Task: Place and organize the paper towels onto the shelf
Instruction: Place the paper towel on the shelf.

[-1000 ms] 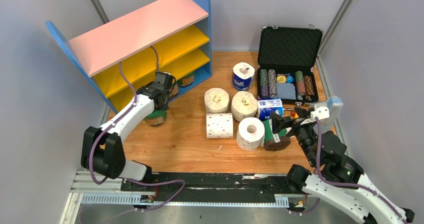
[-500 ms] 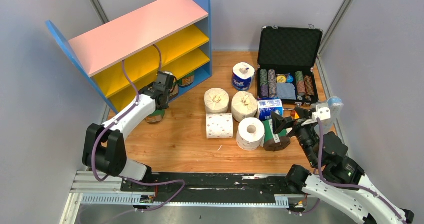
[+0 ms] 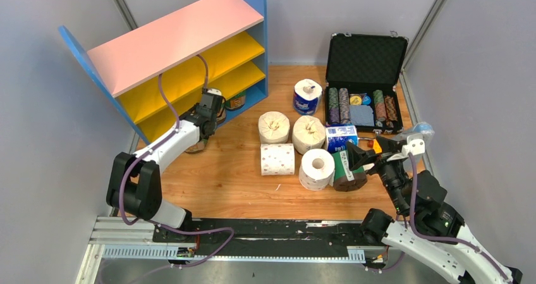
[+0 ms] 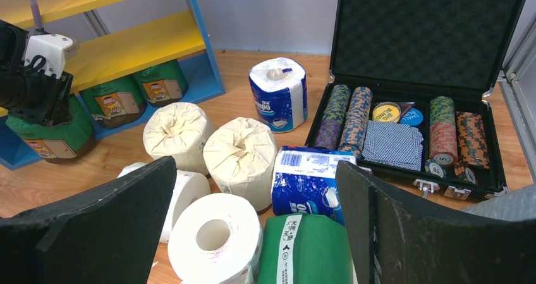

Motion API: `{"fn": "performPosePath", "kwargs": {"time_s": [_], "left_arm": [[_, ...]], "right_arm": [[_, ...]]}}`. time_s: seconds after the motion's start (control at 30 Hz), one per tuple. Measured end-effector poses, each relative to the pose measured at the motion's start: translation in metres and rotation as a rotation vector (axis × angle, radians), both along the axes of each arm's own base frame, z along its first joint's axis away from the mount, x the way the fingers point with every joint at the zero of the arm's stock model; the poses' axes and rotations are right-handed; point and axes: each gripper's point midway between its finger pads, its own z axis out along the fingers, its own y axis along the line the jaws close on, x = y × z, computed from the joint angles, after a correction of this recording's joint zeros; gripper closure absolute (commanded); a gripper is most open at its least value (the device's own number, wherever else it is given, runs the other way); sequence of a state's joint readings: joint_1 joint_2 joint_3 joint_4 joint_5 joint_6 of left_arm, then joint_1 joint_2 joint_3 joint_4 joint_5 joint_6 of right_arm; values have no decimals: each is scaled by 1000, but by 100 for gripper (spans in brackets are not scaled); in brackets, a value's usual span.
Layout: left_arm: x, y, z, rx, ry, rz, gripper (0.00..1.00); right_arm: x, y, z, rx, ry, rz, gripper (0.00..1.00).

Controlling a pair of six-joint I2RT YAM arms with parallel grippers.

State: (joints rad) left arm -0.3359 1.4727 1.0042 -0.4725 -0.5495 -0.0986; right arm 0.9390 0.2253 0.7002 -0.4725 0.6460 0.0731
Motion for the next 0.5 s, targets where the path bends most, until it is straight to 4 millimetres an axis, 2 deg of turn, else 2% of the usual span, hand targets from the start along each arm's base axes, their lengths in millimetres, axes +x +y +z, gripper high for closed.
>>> {"fn": "performPosePath", "kwargs": {"time_s": [0.4, 0.5], "left_arm": [[22, 0, 3, 37, -99, -50, 81], [27, -1, 3, 38, -112, -63, 85]], "right_arm": [[-2, -2, 2, 13, -9, 0, 0], [-2, -2, 2, 12, -9, 0, 0]]}}
